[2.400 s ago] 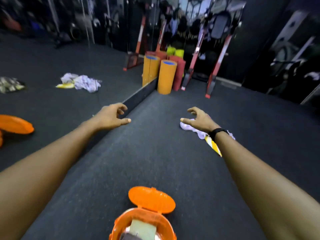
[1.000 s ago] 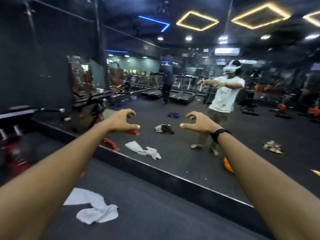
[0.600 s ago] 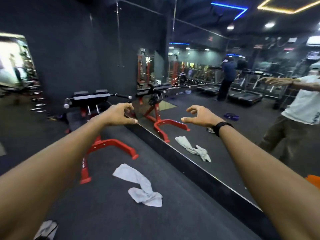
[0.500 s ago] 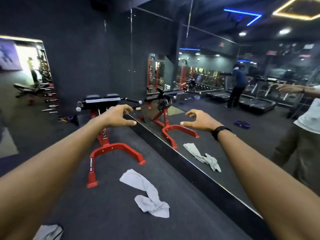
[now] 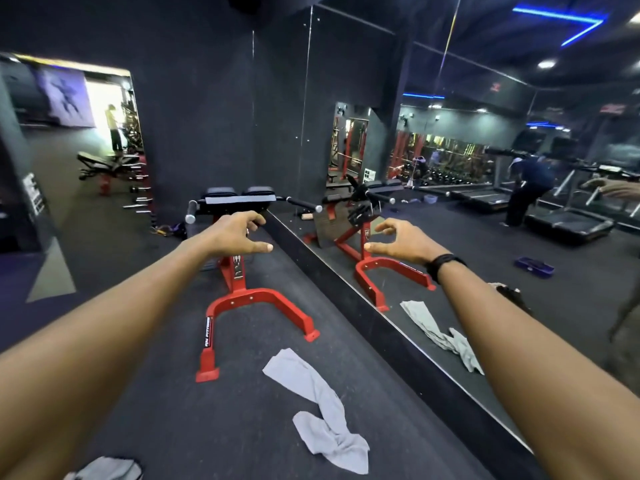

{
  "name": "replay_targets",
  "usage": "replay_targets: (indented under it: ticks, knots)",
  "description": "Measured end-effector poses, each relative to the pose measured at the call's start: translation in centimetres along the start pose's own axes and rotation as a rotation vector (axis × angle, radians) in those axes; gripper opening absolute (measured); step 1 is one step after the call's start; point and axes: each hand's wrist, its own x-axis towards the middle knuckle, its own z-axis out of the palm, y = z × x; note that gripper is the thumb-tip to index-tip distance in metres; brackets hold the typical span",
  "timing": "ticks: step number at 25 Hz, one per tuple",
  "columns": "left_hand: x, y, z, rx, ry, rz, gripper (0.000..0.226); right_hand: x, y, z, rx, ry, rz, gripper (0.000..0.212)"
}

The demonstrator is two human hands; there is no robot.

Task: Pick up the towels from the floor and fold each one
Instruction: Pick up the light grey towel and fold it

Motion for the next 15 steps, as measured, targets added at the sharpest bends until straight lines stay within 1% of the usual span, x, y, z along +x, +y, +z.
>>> replay_targets:
  ticks: [3,8,11,15]
  knots:
    - [3.9,-1.1,2.0,0.002,-0.035,-0.011,0.059,4.6,2.1,1.5,-0.005,-0.024,0.009,0.051]
    - [11.7,-1.8,5.1,-0.003,-0.026,-0.047,0.062,13.8,6.4,3.2,-0.010,-0.042,-0.008,0.060]
    - [17.4,-1.0,6.1,0.002,-0.032,-0.073,0.062,19.8,8.5,2.7,0.009,-0.065,-0.012,0.062]
    - [24.6,0.2,6.4,-0.023,0.036,-0.080,0.060,27.2,10.9,0.7,-0.007,-0.072,-0.029,0.061]
